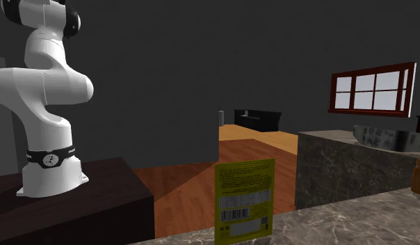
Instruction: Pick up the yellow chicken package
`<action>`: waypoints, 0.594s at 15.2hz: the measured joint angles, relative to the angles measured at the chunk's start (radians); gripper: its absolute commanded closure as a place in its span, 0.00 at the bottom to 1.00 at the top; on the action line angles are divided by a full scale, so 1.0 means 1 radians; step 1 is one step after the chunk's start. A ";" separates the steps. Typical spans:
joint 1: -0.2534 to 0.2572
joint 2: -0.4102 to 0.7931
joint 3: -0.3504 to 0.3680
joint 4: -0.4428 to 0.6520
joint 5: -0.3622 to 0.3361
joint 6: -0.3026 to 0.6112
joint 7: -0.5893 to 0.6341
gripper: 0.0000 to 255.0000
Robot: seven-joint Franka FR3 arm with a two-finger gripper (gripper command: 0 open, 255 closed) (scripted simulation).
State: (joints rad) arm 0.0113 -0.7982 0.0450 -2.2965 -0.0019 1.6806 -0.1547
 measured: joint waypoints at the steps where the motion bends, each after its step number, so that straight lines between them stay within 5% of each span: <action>1: 0.000 0.000 0.000 0.000 0.000 0.000 0.000 0.00; 9: 0.073 0.177 0.026 -0.026 0.017 0.176 -0.103 0.00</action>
State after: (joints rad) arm 0.0840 -0.6210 0.0707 -2.3221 0.0148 1.8568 -0.2575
